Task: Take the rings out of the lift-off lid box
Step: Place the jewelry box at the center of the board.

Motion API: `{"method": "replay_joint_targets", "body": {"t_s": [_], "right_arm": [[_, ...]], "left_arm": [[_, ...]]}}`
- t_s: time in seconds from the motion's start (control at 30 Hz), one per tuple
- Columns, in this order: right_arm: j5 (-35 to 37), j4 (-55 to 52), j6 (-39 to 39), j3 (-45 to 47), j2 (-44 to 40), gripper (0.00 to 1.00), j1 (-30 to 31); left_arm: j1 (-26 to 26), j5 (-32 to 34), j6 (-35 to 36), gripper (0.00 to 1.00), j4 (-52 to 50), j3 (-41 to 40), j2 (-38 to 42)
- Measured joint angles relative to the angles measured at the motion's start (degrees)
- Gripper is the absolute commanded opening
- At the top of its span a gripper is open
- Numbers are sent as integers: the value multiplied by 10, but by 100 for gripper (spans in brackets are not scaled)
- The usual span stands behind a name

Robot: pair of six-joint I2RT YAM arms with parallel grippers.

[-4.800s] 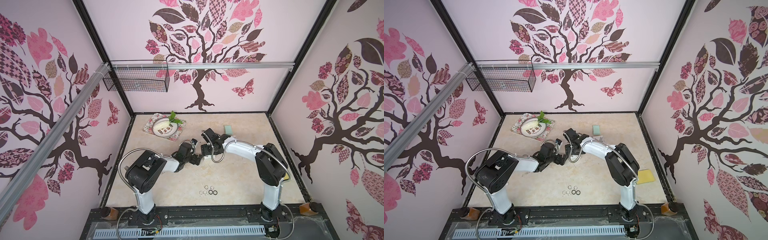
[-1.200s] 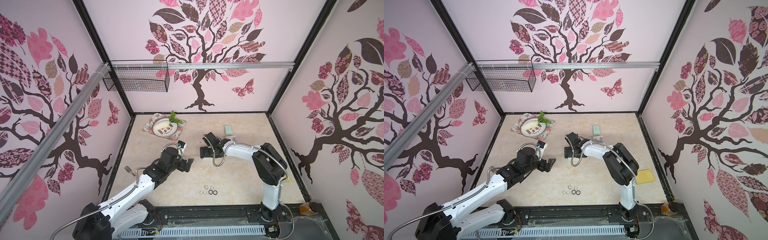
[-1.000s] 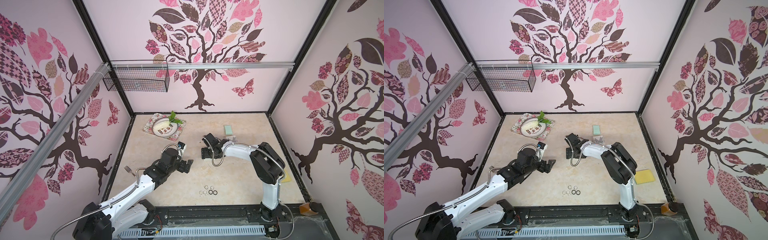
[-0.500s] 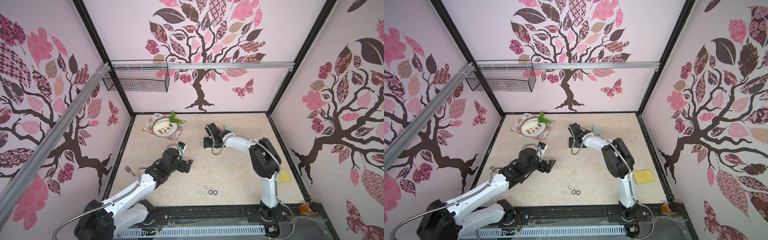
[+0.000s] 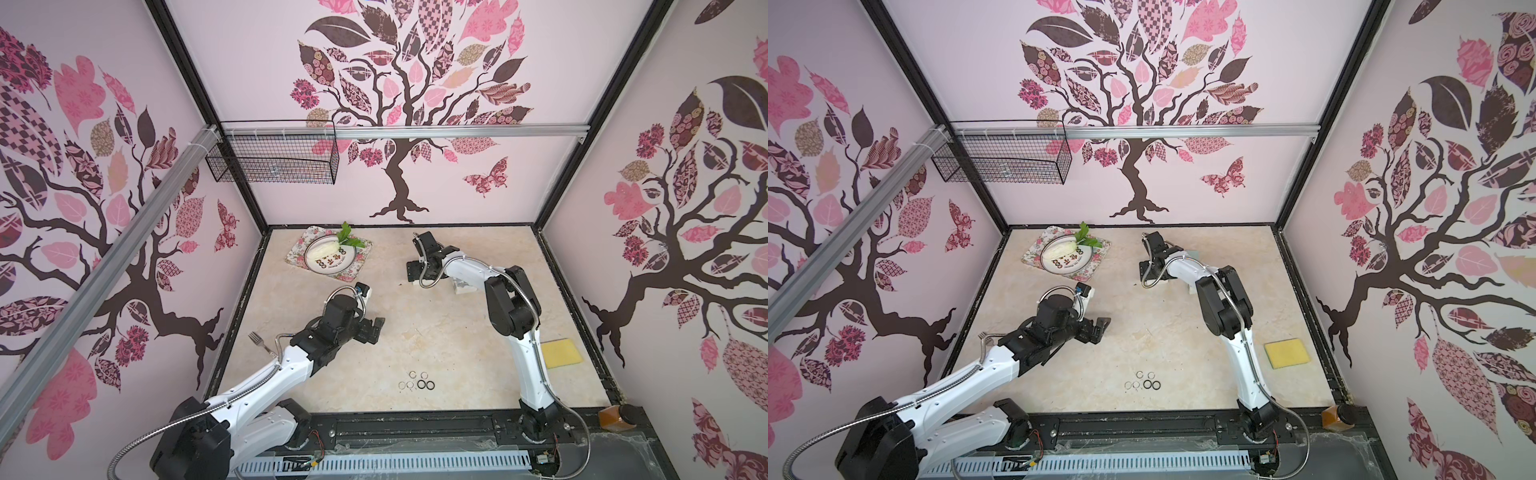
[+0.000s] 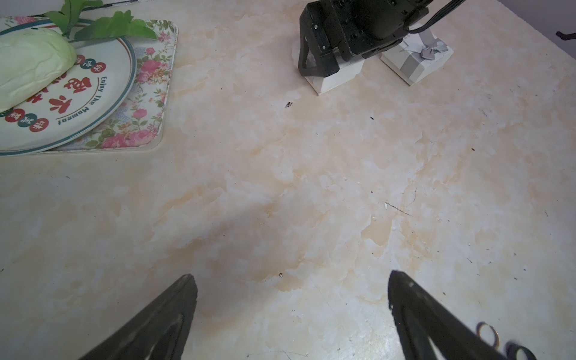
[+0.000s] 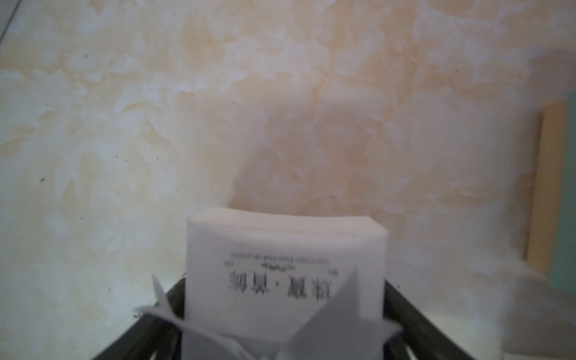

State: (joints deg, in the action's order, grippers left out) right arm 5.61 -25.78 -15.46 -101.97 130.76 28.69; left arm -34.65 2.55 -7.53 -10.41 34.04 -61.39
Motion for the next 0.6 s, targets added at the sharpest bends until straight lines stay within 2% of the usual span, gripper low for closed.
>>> {"method": "replay_joint_targets", "body": {"t_s": [0.17,0.27,0.33,0.43,0.53,0.6], "right_arm": [[-10,-9,16,7,-22,100,-5],[-7,4,25,76,-113,100,-16],[4,41,36,164,-228,100,-27],[40,163,59,348,-470,100,-42],[90,317,97,534,-714,100,-58],[130,421,119,638,-806,100,-63]], "left_arm": [[3,16,1,98,0,1,4],[30,29,0,98,5,1,29],[57,46,0,98,19,1,60],[100,85,6,98,76,-10,110],[156,133,18,98,173,-61,131],[197,154,29,98,253,-115,117]]}}
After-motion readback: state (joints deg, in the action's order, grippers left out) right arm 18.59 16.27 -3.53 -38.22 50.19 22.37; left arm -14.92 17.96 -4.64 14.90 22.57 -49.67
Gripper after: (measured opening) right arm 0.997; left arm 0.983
